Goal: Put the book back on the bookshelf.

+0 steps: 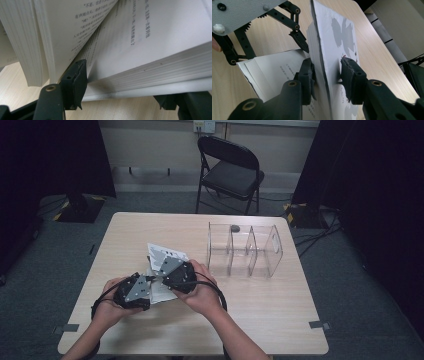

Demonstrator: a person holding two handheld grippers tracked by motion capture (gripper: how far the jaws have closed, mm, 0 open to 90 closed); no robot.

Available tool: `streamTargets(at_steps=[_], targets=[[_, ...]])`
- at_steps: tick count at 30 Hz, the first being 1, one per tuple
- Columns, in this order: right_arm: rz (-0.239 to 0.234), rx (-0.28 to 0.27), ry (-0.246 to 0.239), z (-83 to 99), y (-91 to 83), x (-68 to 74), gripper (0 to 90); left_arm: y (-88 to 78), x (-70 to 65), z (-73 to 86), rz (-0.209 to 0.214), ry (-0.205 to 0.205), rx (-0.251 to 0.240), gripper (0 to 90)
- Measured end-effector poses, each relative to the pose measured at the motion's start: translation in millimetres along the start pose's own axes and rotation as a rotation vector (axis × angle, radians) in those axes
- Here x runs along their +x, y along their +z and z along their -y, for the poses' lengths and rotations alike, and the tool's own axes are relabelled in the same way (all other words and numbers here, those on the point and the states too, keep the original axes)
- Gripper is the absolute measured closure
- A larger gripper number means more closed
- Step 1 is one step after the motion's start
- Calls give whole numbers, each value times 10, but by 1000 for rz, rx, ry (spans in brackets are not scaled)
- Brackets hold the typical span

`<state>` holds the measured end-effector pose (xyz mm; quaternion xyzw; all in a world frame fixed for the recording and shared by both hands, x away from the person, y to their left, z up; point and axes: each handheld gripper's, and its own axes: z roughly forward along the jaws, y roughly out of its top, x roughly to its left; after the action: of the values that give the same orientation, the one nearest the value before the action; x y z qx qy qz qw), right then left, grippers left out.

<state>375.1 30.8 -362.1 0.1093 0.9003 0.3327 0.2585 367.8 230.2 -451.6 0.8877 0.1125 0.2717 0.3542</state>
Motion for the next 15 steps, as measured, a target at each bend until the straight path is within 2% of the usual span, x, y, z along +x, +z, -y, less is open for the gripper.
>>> streamTargets(at_steps=[7, 10, 15], targets=[[-4, 2, -4, -12, 7, 4, 629, -30, -7, -26, -10, 22, -9, 389], [-8, -2, -7, -24, 4, 4, 627, -64, 2, -41, -3, 23, -35, 426], [-14, 5, -19, -58, -14, 18, 629, -119, 0, -67, -5, 2, -59, 458]])
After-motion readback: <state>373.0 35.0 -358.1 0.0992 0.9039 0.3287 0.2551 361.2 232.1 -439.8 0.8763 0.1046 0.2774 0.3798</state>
